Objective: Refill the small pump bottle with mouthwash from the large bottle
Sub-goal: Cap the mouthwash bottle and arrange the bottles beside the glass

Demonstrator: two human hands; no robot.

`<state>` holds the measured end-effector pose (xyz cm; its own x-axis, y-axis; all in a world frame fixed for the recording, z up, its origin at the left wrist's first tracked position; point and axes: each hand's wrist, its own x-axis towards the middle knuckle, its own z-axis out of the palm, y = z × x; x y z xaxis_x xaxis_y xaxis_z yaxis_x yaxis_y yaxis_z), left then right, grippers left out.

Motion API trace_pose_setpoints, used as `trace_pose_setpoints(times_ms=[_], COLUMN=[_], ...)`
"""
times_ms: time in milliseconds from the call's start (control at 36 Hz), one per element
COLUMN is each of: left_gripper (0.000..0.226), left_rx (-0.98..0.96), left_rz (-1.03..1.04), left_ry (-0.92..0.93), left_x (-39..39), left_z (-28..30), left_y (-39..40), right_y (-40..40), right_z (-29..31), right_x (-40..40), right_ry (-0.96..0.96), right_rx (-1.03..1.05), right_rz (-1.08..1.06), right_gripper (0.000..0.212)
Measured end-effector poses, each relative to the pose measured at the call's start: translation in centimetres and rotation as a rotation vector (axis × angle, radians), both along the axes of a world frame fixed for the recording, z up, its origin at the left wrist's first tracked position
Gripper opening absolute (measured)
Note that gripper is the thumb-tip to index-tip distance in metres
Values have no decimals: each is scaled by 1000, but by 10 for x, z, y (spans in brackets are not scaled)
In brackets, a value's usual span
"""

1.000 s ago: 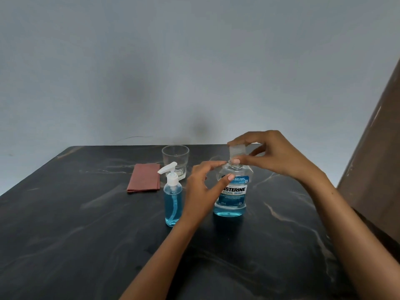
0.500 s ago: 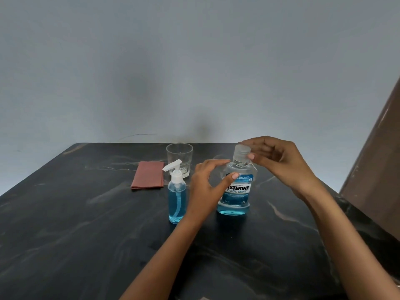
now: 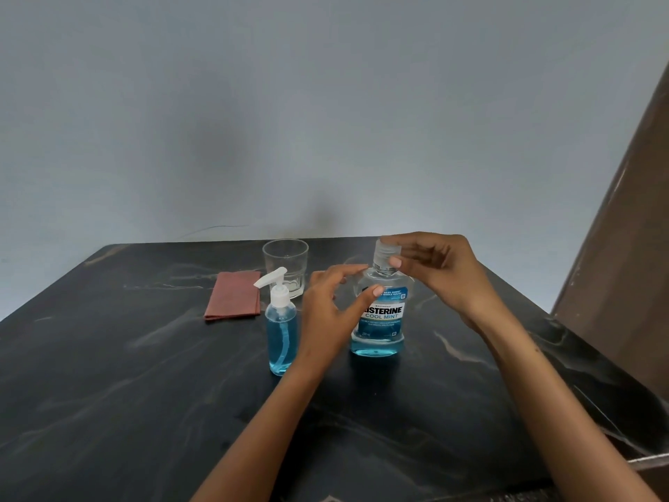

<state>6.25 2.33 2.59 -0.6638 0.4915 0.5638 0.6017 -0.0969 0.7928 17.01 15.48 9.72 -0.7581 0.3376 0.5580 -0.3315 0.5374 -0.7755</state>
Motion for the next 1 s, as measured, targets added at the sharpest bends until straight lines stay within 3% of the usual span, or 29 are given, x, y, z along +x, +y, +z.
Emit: trace_pose_setpoints(times_ms=[222,444,611,750,1000], left_gripper=[40,31,31,51,44], left_rx=[-1,22,29,-18,-49], left_rz=[13,23,41,64,150], left_ry=[1,38,113,167,343], left_x=[0,-2,0,2,15], left_z=[1,0,-2,-3,7], left_y=[0,2,0,-1,-11], right_y=[-4,-7,-16,-22,-26], right_z=[-6,-14,-24,-34,-55], right_x=[-1,-2,0,4,17], right_ry=[41,67,77,75,30], right_rx=[1,-32,-65,-6,-59], right_rz=[-66,-87,-100,-192,-342], right_gripper=[30,30,43,61,61])
